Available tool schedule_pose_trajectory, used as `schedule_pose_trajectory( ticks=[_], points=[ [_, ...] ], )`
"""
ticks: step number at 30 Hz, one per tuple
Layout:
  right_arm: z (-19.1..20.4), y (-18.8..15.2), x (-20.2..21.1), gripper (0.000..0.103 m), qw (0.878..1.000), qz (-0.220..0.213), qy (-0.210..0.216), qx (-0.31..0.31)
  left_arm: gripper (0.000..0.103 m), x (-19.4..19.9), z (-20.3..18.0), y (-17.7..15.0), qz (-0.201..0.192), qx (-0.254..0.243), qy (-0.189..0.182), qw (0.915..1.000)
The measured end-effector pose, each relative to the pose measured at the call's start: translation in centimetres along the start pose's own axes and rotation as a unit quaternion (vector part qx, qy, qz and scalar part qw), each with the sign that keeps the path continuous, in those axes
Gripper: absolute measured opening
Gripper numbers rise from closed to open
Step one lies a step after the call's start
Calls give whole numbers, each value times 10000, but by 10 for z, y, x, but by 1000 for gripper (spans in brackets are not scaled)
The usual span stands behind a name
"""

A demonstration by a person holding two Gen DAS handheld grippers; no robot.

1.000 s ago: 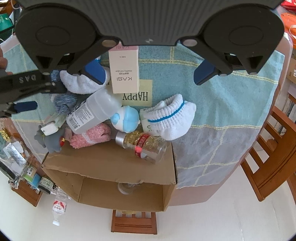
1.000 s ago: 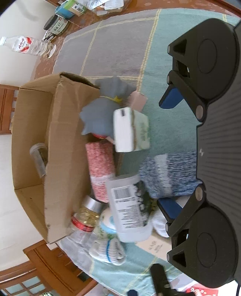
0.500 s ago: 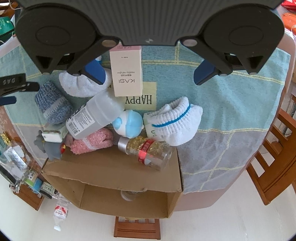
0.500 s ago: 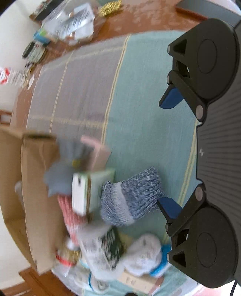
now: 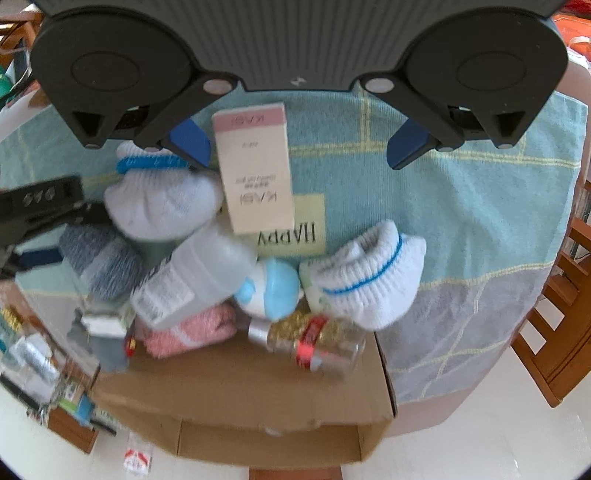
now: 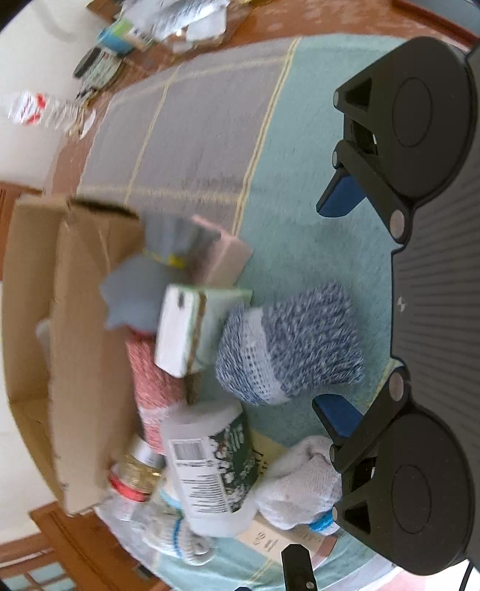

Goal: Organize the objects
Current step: 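Grasp the KASI box with the left gripper while the right grasps the blue-grey sock roll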

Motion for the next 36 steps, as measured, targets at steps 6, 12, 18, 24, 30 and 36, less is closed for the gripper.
schedule_pose_trajectory(
  ticks=[6, 12, 18, 24, 30, 36],
  points=[
    [-7, 0, -6, 103, 9999, -42, -56, 157, 101, -2, 10, -15, 159, -19, 121, 9998],
    [-26, -4, -2, 103, 9999, 69, -114, 83, 101, 1, 32, -16, 200, 106, 358, 9991],
    [-49, -9, 3, 103, 9993, 102, -367, -46, 101, -1, 54, -13, 206, 285, 601, 9976],
    [-68, -16, 12, 103, 9984, 168, -424, -329, 101, 6, 44, -17, 232, 342, 334, 9986],
    [-38, -17, 21, 103, 9998, 27, 33, -205, 101, 3, 20, -13, 209, 629, 48, 9978],
    [-20, -11, 6, 103, 9999, 6, 95, 66, 101, -10, 18, 1, 161, 1242, 19, 9921]
  ],
)
Point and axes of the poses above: each gripper's, at about its wrist camera, not at the fingertips, and x roughly against the way its jaws point, z to its left, y to its top, the point moved 10 cm from there along -x, roughly the way its jaws point, and after that the axes turned 11 degrees about -z, right-handed, at the moved point
